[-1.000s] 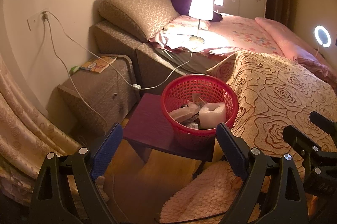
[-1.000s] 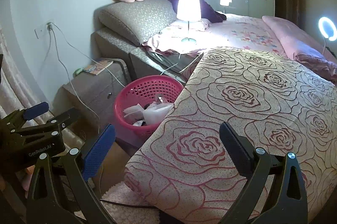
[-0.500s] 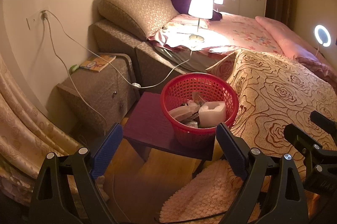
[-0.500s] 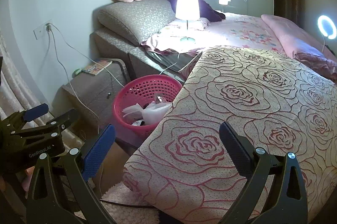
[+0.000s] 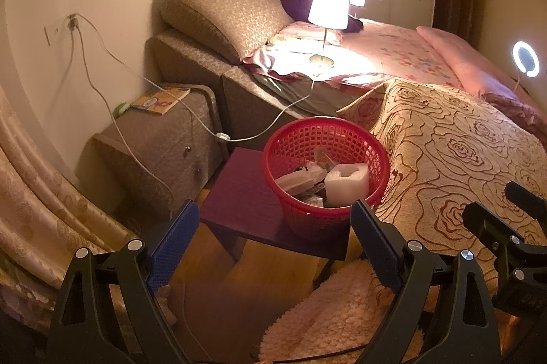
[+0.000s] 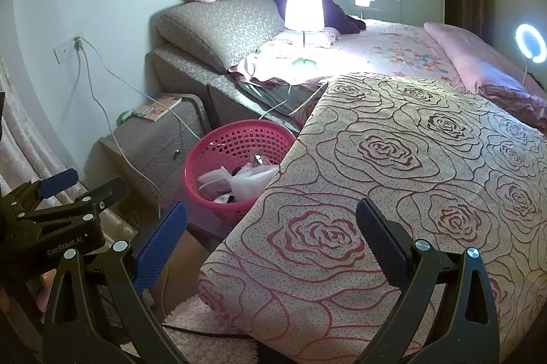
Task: Collect trash
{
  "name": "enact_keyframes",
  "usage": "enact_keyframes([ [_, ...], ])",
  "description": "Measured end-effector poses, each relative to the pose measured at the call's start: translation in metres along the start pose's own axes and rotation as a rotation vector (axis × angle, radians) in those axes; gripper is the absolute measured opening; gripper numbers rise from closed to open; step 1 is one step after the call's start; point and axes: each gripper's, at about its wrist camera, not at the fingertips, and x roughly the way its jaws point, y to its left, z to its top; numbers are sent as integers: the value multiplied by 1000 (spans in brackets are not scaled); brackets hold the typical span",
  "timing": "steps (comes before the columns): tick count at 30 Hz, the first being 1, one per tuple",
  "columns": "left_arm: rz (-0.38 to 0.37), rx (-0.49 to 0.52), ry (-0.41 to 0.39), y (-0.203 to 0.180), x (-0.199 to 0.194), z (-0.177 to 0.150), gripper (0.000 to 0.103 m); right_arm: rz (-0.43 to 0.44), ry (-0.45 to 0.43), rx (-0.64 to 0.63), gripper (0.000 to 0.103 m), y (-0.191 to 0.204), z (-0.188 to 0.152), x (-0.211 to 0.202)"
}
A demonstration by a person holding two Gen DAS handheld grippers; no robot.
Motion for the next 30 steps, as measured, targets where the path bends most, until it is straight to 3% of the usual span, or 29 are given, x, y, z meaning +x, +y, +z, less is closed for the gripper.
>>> enact_keyframes([
  [13,-5,0,15,0,4,1,87,-1,11,6,96,-1,-3,5],
  [19,-72,-19,4,-1,2,1,87,-5,22,27,96,-6,-3,8],
  [23,-67,24,-1,-18,2,0,87,-23,22,46,96,-20,0,6],
  [27,-76,71,10,-39,4,-1,87,-120,34,82,96,-62,3,0],
  [30,-80,92,17,-52,8,2,87,-246,79,146,96,-120,-1,-1],
])
